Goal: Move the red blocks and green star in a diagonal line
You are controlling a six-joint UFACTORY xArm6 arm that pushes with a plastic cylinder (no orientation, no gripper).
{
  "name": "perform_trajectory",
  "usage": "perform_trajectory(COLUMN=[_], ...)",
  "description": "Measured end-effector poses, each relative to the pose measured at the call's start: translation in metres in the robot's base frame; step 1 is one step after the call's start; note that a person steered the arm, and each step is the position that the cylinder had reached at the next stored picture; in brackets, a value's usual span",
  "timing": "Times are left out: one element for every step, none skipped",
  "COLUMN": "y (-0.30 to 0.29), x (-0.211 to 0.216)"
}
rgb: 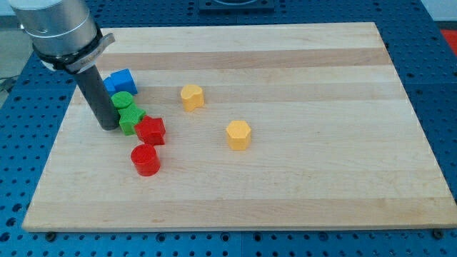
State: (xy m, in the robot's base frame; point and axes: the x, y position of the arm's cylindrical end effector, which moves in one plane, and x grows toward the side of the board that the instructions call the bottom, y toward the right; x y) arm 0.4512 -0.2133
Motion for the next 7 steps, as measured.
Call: perform_trajectory(y=[0.006,0.080,0.100,0.100,0.087,0.045,0.022], x=[0.000,0.002,0.002,0.002,0.003,0.005,0.009])
